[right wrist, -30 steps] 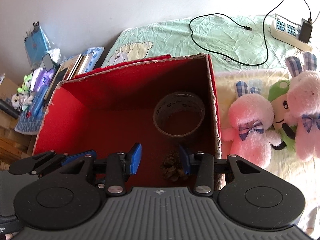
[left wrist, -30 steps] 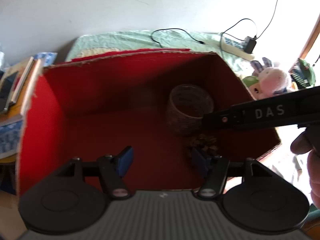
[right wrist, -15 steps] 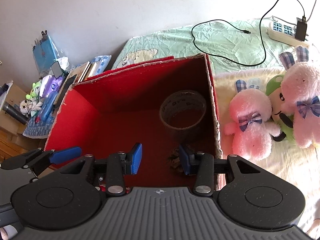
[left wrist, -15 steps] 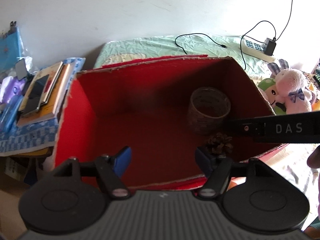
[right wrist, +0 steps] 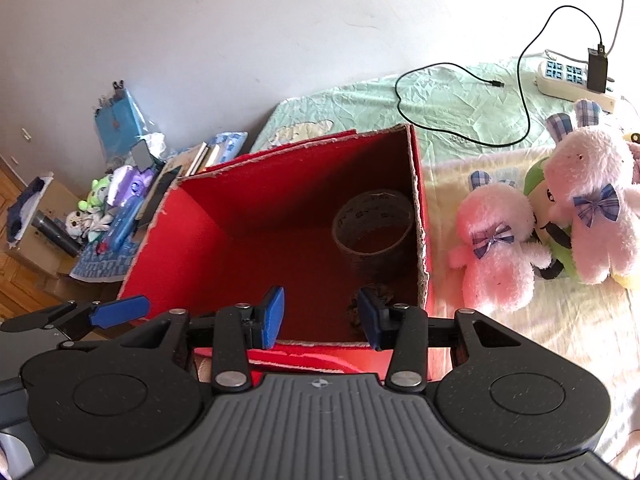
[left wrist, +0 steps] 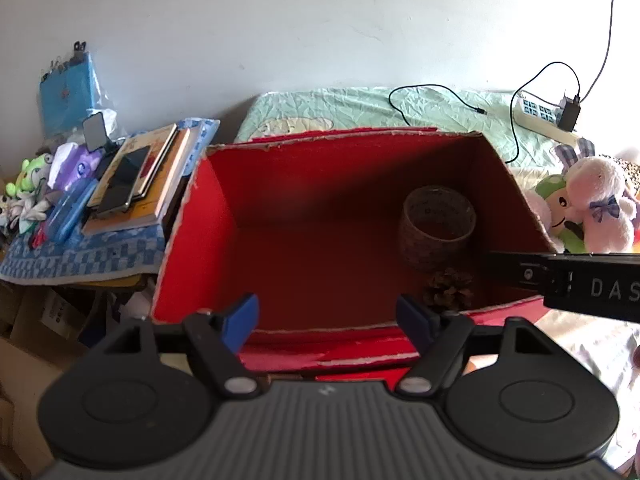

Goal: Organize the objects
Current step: 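Withdraw the open right gripper from the box, then move the right gripper to the orange gourd and close on its neck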

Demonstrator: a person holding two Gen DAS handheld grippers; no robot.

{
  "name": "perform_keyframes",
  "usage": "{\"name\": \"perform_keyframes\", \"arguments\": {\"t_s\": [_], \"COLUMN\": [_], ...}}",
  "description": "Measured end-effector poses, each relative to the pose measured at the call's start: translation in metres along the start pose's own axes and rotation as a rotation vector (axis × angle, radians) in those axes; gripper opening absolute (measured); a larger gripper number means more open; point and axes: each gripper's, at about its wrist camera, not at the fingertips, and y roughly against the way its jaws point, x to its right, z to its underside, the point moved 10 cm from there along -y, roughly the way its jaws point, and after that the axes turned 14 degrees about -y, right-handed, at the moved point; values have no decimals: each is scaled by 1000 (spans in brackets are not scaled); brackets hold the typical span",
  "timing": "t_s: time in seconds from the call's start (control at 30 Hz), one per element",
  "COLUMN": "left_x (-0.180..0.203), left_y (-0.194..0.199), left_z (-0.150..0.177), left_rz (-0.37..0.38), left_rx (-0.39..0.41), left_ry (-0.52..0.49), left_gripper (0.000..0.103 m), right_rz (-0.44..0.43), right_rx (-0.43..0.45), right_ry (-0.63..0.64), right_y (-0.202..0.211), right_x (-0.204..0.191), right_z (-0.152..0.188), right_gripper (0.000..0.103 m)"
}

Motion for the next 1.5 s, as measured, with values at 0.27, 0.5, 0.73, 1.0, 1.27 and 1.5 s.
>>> {"name": "perform_keyframes", "arguments": {"t_s": [0.27,0.5,0.73,1.0,1.27,1.5], "left_x": [3,4,12,26,40,47], "left_y": [19,29,30,20,9,-1], "left_z": [9,23,35,51,63,71], "left_rz": [-36,-57,-70,-57,-33,0], "left_rx": [0,-19,-51,-113,-160,-180], "left_ry": [27,61,72,71,60,41], "left_gripper": [82,83,83,83,83,82], "right_rz": [-59,-133,-177,-195,-165,-135], "right_rx": [38,35,11,-32,-78,-107], "right_ry": [-8,-30,-42,-49,-72,-94], "right_y": [17,30,35,33,25,15], "right_x": [-1,2,6,14,26,38], "right_z": [6,12,24,42,61,73], "right_gripper": [45,45,45,45,45,45]}}
